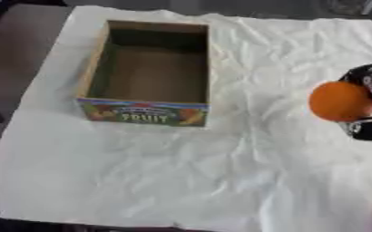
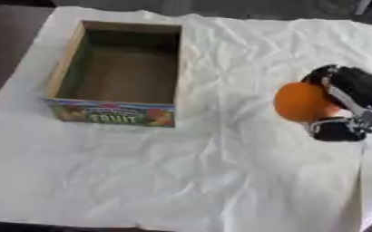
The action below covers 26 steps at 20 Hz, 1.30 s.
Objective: Pick up objects on the table and place them in the box.
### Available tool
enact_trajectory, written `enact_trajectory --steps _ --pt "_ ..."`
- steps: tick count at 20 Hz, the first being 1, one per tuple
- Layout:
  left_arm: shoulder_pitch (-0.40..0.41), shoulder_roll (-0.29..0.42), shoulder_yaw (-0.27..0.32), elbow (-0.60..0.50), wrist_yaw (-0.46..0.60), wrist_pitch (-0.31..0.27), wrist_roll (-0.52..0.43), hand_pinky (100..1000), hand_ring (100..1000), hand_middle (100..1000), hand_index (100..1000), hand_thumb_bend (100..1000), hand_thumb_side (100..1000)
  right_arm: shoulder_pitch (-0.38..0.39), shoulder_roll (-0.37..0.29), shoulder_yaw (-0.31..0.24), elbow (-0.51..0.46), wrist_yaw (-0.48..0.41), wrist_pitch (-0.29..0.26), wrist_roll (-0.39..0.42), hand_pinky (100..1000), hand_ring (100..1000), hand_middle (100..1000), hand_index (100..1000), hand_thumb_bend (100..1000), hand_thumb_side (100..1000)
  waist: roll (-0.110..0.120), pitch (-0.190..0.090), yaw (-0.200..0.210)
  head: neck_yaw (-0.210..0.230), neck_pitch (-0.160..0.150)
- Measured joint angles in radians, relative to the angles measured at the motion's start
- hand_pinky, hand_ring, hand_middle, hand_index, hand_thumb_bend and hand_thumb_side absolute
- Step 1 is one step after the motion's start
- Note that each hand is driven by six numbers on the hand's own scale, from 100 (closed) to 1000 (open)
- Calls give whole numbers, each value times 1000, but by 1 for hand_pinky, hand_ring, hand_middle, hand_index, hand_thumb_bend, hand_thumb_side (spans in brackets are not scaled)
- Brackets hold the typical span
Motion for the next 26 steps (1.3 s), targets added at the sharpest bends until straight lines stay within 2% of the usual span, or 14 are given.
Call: enact_trajectory --steps 3,4,5,8,18,19,22,26 --pt "0 -4 -3 0 1 0 -1 315 699 860 658 100 764 -118 -1 4 0 -20 1 12 869 858 590 691 100 100 4 -2 7 -11 0" --pt "0 -4 -5 0 1 0 -1 315 699 860 658 100 764 -156 0 8 0 -24 4 20 869 857 590 692 100 143 4 -3 7 -16 0" --pt "0 -4 -5 0 2 -1 -2 315 699 861 658 100 764 -196 5 12 0 -27 9 30 868 856 589 692 100 100 4 -4 7 -18 0" --pt "0 -7 -7 0 4 0 -5 314 700 861 658 100 765 -312 39 27 0 -30 41 71 868 855 586 691 100 100 4 -5 11 -27 0" --pt "-1 -7 -14 0 12 0 -13 314 701 862 657 100 764 -611 212 106 4 10 203 228 870 852 577 684 100 100 5 -2 42 -53 -5" --pt "-1 -7 -16 0 13 0 -14 313 701 862 657 100 765 -638 233 118 13 24 210 238 869 852 576 683 100 122 4 0 46 -56 -8" --pt "-8 -7 -19 0 15 0 -18 314 701 862 657 100 765 -704 295 158 63 78 209 261 869 851 575 682 100 100 3 3 57 -67 -11" --pt "-13 -7 -25 0 18 0 -23 313 702 863 657 100 766 -765 395 199 172 152 202 264 871 848 566 678 100 100 2 11 78 -83 -18"
